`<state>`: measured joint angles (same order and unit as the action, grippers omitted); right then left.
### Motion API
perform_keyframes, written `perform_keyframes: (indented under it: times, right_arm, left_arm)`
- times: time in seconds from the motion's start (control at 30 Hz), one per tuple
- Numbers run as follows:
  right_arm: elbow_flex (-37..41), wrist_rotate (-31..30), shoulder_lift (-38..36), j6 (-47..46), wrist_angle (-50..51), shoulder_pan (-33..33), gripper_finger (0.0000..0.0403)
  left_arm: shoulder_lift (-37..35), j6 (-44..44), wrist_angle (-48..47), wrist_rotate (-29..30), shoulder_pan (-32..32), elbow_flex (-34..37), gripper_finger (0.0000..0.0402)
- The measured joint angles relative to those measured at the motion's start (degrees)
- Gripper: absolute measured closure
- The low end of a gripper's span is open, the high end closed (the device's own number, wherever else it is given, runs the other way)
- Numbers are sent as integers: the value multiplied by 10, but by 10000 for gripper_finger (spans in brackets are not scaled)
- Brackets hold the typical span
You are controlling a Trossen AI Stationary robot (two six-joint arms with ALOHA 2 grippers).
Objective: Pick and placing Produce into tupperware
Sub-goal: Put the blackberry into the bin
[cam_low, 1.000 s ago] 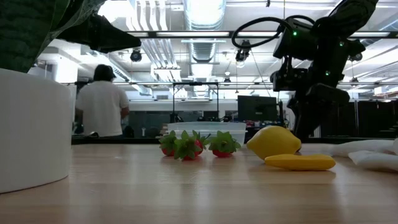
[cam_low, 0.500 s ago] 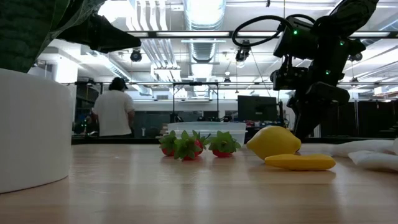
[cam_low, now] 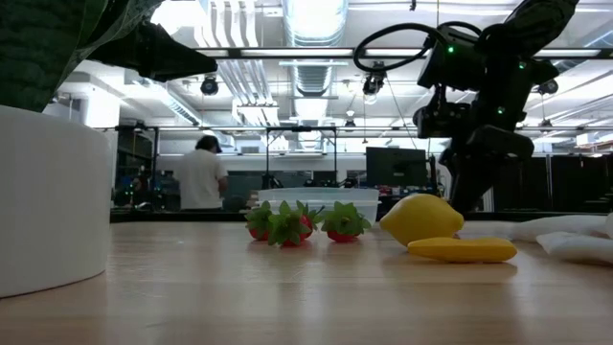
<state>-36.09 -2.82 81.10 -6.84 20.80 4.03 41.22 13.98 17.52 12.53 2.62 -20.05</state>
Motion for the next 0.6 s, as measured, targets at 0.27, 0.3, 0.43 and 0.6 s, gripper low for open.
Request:
perform_keyframes:
  times: [0.27,0.3,0.43,0.6]
  right_arm:
    - [-1,0,0,0,0,0,372]
    - [-1,0,0,0,0,0,372]
    - [-1,0,0,-1,0,0,373]
    - [-1,3,-8,-2,0,0,391]
  left_arm:
    - [0,0,0,0,0,0,281]
    - [0,0,0,0,0,0,281]
    - [0,0,0,0,0,0,281]
    - [0,0,0,0,0,0,281]
